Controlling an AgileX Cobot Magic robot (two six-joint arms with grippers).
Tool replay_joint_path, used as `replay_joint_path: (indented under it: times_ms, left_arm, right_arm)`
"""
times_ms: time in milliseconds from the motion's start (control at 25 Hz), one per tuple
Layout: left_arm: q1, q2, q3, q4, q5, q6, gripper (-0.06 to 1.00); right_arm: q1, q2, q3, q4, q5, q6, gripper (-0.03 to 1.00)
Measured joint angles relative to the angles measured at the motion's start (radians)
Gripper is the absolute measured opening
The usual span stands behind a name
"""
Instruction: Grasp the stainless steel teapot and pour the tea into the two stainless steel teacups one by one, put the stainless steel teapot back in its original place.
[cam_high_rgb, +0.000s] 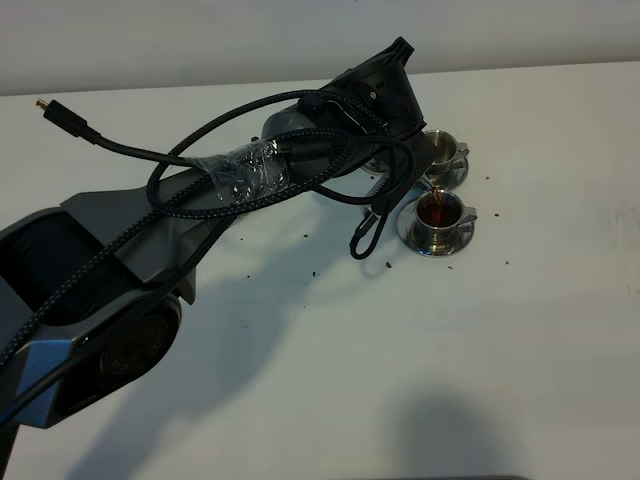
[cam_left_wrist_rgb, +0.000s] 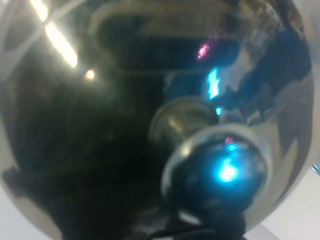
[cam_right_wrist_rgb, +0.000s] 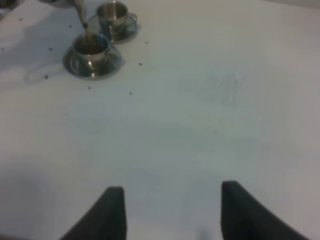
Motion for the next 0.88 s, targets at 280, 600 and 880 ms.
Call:
replay_joint_path:
  times_ms: [280,600,880]
  left_arm:
    - [0.000,0.000,0.000,-0.062,0.007,-0.011,0.22]
    - [0.003,0.000,0.000,-0.112,0.072,-0.026,0.22]
    - [0.021,0.000,0.000,-0.209,0.094,-0.121,0.22]
  right_arm:
    - [0.000,0.000,0.000,0.000,0.000,0.000,0.42]
    - [0.000,0.000,0.000,0.000,0.000,0.001,0.42]
    - [0.000,0.000,0.000,0.000,0.000,0.000,0.42]
